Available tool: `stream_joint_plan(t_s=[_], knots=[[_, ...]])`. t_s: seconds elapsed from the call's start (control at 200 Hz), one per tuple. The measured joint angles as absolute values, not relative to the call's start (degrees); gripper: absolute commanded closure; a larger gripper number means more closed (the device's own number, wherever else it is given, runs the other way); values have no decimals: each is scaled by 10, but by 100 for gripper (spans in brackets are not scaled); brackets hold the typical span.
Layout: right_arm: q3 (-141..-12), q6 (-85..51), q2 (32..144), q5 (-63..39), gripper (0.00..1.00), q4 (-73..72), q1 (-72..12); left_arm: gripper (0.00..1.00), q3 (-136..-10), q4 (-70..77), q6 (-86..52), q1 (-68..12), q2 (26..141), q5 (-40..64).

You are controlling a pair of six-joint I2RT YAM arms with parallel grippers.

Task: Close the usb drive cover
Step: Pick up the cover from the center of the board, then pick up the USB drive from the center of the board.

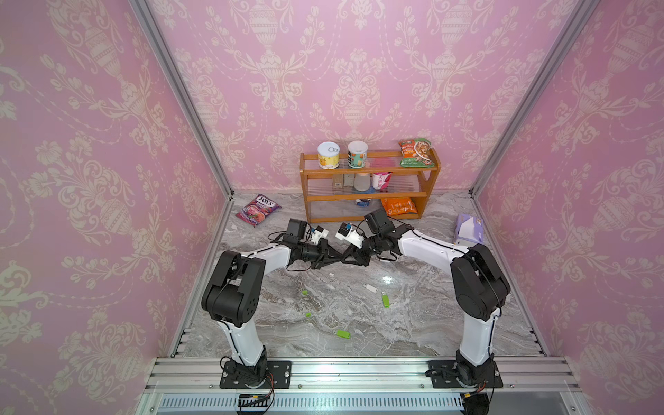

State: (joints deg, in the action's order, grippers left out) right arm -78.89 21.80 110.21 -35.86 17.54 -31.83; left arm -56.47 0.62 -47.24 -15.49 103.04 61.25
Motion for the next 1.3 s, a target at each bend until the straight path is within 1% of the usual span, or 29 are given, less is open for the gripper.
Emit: stream_joint_plan(t_s=[0.185,0.32,0.455,0.575,0.725,0.885,1.106,1.301], knots=[[-766,219,1096,-343,52,157,-310,100,-570,9,-482,-156,1051,612],[-727,225,1068,-300,49,159,-301,100,-570,14,-499,-149,1057,612],[-705,234,1030,-248,48,183,-289,100,-568,37,-526,-131,1057,613],[-710,244,1021,-212,48,213,-268,100,-567,60,-555,-125,1057,613],[-723,255,1028,-180,49,263,-234,100,-550,128,-623,-125,1057,617],[-745,260,1042,-163,49,293,-212,100,-543,157,-663,-125,1056,616],[-797,275,1097,-143,50,334,-200,100,-548,83,-623,-125,1020,610],[-803,280,1128,-123,52,351,-200,100,-549,53,-598,-125,992,610]])
